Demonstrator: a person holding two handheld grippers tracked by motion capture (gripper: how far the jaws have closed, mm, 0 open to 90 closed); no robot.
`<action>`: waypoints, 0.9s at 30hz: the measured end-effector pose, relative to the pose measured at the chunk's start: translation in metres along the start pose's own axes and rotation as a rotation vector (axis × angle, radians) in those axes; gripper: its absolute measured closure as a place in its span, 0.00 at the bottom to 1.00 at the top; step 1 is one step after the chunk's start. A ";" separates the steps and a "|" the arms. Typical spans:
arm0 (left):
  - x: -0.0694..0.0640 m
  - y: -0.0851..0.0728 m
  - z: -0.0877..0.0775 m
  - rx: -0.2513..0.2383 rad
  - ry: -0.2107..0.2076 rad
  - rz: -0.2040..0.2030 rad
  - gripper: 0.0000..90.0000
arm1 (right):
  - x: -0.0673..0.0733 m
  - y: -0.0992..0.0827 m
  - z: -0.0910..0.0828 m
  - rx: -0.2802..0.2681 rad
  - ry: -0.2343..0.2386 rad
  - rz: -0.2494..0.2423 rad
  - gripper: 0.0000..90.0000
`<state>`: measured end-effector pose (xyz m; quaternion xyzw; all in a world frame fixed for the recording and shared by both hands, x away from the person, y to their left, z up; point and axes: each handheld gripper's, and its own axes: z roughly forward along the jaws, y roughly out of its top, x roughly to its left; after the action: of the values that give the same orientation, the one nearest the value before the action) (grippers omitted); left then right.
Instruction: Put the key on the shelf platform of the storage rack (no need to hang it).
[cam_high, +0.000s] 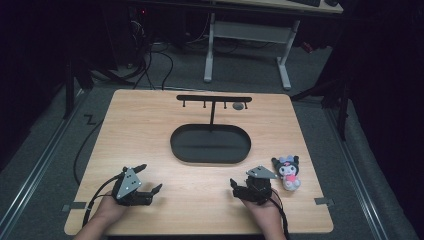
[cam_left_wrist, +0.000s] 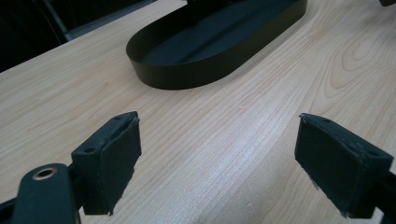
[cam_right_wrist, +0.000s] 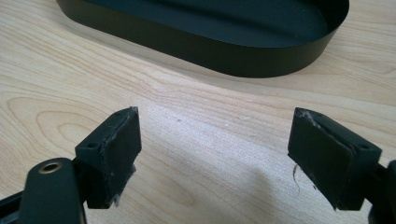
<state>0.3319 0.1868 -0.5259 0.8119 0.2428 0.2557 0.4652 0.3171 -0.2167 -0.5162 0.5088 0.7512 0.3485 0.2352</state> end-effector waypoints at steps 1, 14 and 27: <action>0.000 0.000 0.000 0.001 0.000 0.001 0.17 | 0.000 0.000 0.000 -0.001 0.001 -0.003 0.20; -0.001 0.000 0.000 0.004 -0.001 0.006 0.17 | 0.000 -0.001 -0.002 0.002 0.008 -0.016 0.20; -0.001 0.000 0.000 0.002 0.000 0.009 0.17 | 0.003 -0.002 -0.001 -0.005 0.006 -0.050 0.16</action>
<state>0.3312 0.1860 -0.5260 0.8134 0.2395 0.2576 0.4633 0.3138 -0.2146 -0.5171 0.4884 0.7635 0.3458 0.2427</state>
